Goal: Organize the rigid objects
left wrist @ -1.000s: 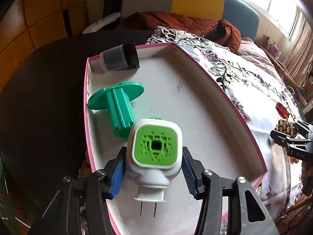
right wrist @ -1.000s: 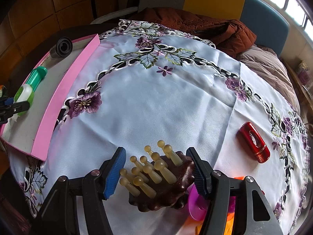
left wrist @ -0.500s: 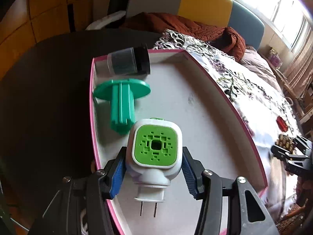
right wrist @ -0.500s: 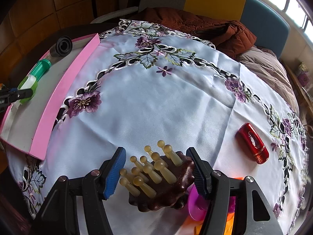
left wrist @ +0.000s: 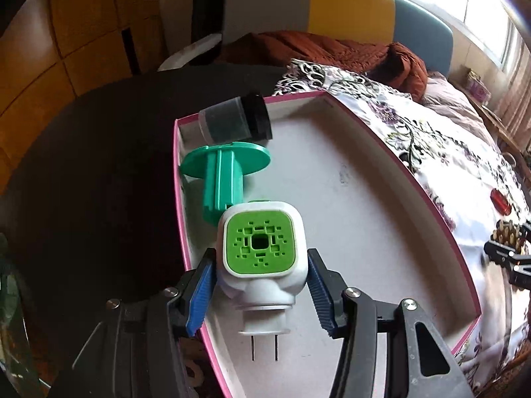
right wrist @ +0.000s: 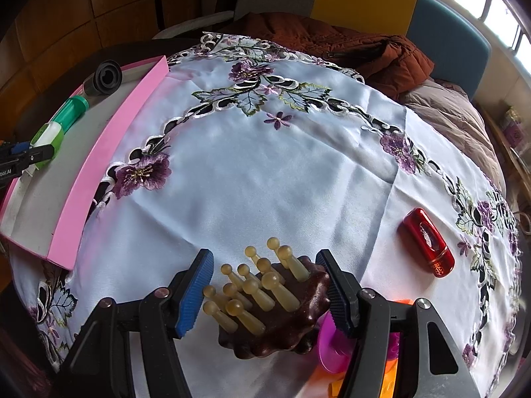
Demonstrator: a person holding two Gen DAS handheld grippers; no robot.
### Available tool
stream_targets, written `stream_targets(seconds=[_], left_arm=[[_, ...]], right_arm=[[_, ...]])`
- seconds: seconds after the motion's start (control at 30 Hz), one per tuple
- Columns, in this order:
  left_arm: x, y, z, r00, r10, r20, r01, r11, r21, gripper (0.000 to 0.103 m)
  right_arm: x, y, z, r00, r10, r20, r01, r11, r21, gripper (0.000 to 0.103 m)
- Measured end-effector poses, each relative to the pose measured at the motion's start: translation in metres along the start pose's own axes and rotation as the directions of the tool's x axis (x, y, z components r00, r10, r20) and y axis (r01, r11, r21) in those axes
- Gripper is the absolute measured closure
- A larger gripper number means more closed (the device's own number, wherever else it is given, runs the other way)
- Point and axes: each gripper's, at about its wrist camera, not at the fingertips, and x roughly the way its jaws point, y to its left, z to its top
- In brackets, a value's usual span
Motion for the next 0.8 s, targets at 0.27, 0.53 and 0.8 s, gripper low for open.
stream_targets(seconds=[0.27, 0.53, 0.8], left_arm=[[-0.021, 0.003, -0.015, 1.0, -0.02, 0.011, 0.021, 0.999, -0.035, 0.049], [-0.052, -0.001, -0.025, 0.998, -0.006, 0.062, 0.008, 0.999, -0.036, 0.049], [-0.076, -0.001, -0.027, 0.993, -0.034, 0.113, 0.037, 0.999, -0.025, 0.049]], right_arm=[[0.0, 0.0, 0.0, 1.0, 0.0, 0.0, 0.0, 1.0, 0.0, 0.039], [0.001, 0.0, -0.001, 1.0, -0.007, -0.002, 0.007, 1.0, 0.009, 0.039], [0.002, 0.006, 0.001, 0.998, -0.067, -0.016, 0.068, 0.996, 0.064, 0.039]])
